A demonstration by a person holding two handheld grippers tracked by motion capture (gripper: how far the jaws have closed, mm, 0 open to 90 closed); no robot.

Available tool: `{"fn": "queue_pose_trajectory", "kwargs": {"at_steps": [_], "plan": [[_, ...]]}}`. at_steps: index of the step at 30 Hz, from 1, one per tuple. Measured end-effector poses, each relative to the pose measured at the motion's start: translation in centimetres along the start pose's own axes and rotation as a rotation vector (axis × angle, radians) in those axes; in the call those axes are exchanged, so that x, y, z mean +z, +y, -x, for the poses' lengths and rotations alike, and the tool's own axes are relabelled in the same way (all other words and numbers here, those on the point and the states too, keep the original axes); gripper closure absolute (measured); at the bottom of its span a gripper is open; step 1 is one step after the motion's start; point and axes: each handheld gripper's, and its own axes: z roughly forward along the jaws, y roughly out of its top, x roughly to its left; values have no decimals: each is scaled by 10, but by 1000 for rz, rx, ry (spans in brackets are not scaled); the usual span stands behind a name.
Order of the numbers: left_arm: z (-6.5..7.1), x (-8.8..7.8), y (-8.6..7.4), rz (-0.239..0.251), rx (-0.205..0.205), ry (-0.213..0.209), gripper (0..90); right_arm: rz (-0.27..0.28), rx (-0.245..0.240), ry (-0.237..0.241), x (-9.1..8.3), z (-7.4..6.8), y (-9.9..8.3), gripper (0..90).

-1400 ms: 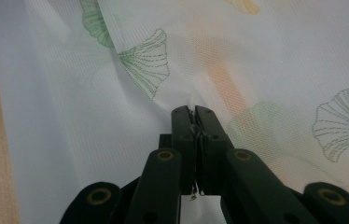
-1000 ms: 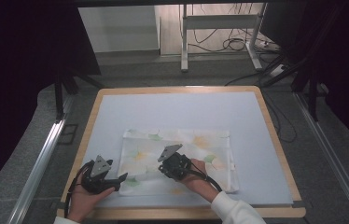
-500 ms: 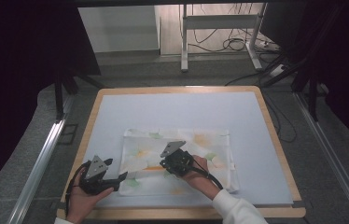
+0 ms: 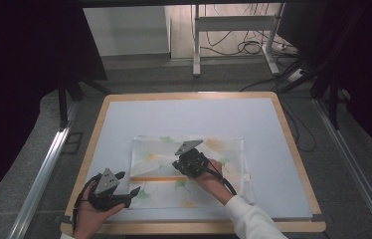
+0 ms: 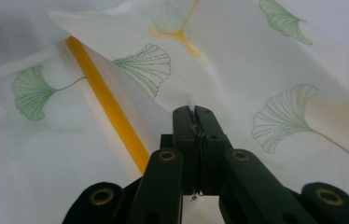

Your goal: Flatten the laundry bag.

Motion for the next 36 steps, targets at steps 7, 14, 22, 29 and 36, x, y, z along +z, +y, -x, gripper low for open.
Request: {"fn": "queue_pose_trajectory", "kwargs": {"at_steps": [7, 14, 22, 29, 36], "plan": [[1, 6, -1, -27, 7, -6, 249, 23, 22, -9, -6, 8, 0, 883], [1, 11, -3, -56, 16, -11, 249, 53, 36, -3, -14, 13, 4, 884], [2, 16, -4, -78, 21, -18, 249, 78, 58, -4, -22, 22, 6, 884], [0, 16, -4, -83, 15, -17, 249, 75, 62, -6, -21, 24, 6, 884], [0, 17, -5, -87, 18, -23, 249, 68, 71, -22, -24, 32, 12, 884]]}}
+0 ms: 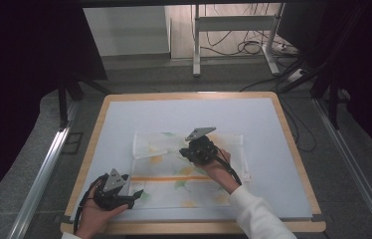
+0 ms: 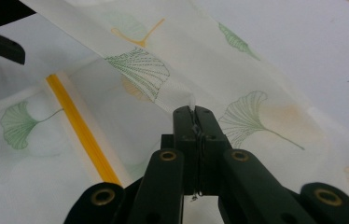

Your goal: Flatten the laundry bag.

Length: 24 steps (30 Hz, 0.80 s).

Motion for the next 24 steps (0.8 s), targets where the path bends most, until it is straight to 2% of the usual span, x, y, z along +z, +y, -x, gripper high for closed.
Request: {"fn": "queue_pose_trajectory", "kwargs": {"at_steps": [5, 9, 11, 13, 15, 21, 24], "plan": [[0, 1, 0, -6, 8, -5, 249, 1, 6, -15, -4, 9, 8, 884], [0, 1, 0, -11, 10, -8, 248, 6, 43, -22, -5, 22, 15, 885], [0, 1, 0, -12, 8, -6, 248, -10, 52, -33, -3, 31, 20, 885], [0, 1, 0, -8, 4, -5, 248, -10, 53, -34, -3, 33, 21, 885], [0, 1, 0, -8, 3, -5, 248, -24, 53, -44, 1, 43, 27, 885], [1, 2, 0, -13, 6, -5, 248, -33, 47, -68, 9, 59, 35, 884], [0, 1, 0, -11, -2, -8, 248, -50, 61, -87, 18, 74, 44, 885]]}}
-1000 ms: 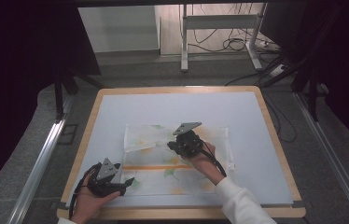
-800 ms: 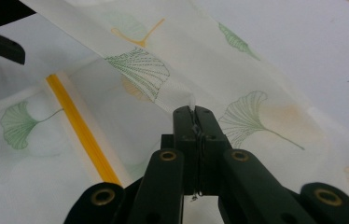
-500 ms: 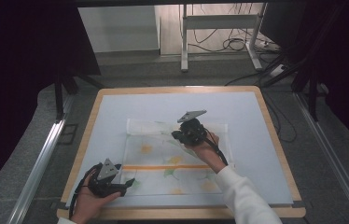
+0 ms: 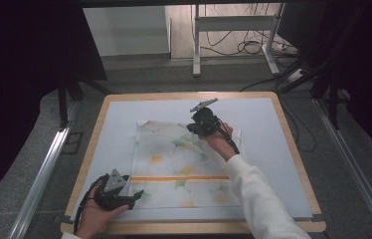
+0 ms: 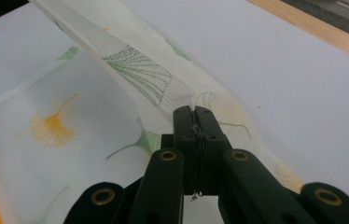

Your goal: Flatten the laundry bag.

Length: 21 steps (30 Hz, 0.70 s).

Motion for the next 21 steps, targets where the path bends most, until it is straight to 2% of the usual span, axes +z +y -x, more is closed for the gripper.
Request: {"fn": "queue_pose_trajectory", "kwargs": {"at_steps": [3, 4, 5, 7, 9, 11, 12, 13, 15, 16, 17, 18, 19, 20, 21], "plan": [[0, -2, 1, 15, -20, -22, 247, -8, 3, -7, 6, 8, 6, 884], [0, -2, 1, 19, -19, -21, 246, -11, 15, -16, 12, 17, 12, 883], [1, -2, 1, 21, -19, -20, 246, -11, 15, -16, 12, 17, 12, 883], [1, 0, 1, 8, -13, -16, 246, -23, 58, -36, 21, 32, 17, 858], [0, 1, 1, 4, -12, -17, 246, -22, 90, -54, 27, 41, 18, 789], [0, 0, 1, 4, -10, -16, 246, -25, 101, -94, 31, 49, 19, 664], [0, 0, 1, 4, -10, -16, 246, -25, 101, -94, 31, 49, 19, 664], [0, 0, 1, 5, -10, -15, 246, -5, 107, -163, 29, 53, 19, 559], [-1, 1, 0, 3, -9, -12, 247, 9, 107, -176, 26, 54, 20, 552], [-2, 1, 0, -2, -9, -13, 246, 52, 101, -190, 14, 53, 22, 520], [-2, 1, 0, -2, -9, -13, 246, 52, 101, -190, 14, 53, 22, 520], [-2, 2, 0, -6, -8, -14, 247, 79, 99, -169, 2, 48, 22, 512], [-2, 2, 0, -6, -8, -14, 246, 79, 99, -169, 2, 48, 22, 512], [-1, 2, 1, -6, -8, -15, 246, 93, 76, -123, -9, 38, 18, 504], [-1, 2, 1, -5, -7, -16, 246, 93, 76, -123, -9, 38, 18, 504]]}}
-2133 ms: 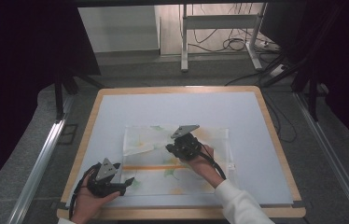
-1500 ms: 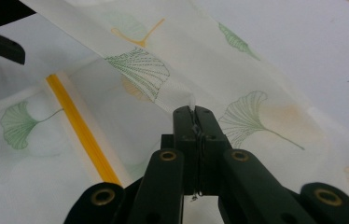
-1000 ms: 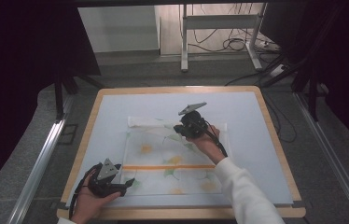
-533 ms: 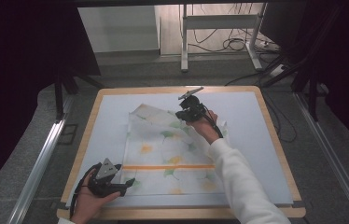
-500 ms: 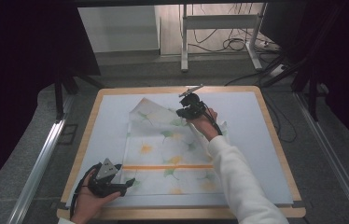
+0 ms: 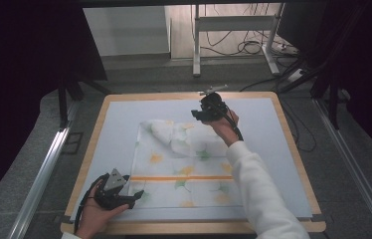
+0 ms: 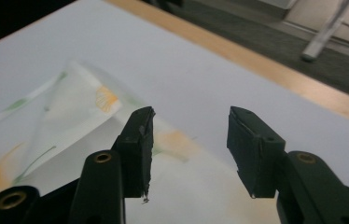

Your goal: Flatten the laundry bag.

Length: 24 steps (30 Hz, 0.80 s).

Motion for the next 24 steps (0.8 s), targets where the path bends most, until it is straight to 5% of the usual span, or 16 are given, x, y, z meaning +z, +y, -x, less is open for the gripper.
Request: {"fn": "queue_pose_trajectory", "kwargs": {"at_steps": [1, 3, 5, 11, 19, 24], "plan": [[1, 1, 1, -5, 8, 2, 247, -12, -29, 59, -10, -11, -9, 491], [2, 2, 1, -9, 11, 3, 246, -19, -41, 79, -14, -15, -13, 488], [3, 5, 3, -22, 18, 4, 246, -41, -74, 143, -27, -33, -37, 468], [3, 13, 4, -49, 20, -1, 246, -65, -116, 192, -40, -46, -65, 450], [6, 17, 4, -66, 31, -3, 245, -144, -63, 127, -49, -8, -92, 369], [6, 18, 5, -67, 33, -6, 245, -206, -92, 101, -50, 5, -104, 311]]}}
